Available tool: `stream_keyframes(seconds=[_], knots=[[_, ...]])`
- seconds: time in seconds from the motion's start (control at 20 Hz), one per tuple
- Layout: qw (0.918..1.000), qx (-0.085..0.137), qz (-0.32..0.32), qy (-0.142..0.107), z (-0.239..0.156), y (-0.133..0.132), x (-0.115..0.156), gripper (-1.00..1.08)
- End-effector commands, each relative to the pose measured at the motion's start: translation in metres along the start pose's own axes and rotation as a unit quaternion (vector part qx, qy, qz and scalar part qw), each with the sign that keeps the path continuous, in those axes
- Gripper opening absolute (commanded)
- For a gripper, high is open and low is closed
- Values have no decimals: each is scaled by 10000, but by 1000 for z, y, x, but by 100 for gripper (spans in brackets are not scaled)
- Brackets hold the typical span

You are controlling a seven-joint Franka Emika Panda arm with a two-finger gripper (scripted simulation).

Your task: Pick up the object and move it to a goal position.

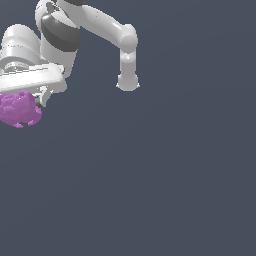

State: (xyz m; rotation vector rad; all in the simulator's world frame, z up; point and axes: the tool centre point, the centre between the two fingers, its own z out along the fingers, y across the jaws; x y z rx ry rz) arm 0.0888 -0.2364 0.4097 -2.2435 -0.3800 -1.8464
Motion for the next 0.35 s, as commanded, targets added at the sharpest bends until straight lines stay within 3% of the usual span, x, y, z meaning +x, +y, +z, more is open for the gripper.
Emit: stream_keyframes(seconds=[0.0, 0.3], knots=[[9999, 36, -21, 97, -2, 3, 5, -100], [9998, 73, -33, 172, -3, 5, 9, -100]])
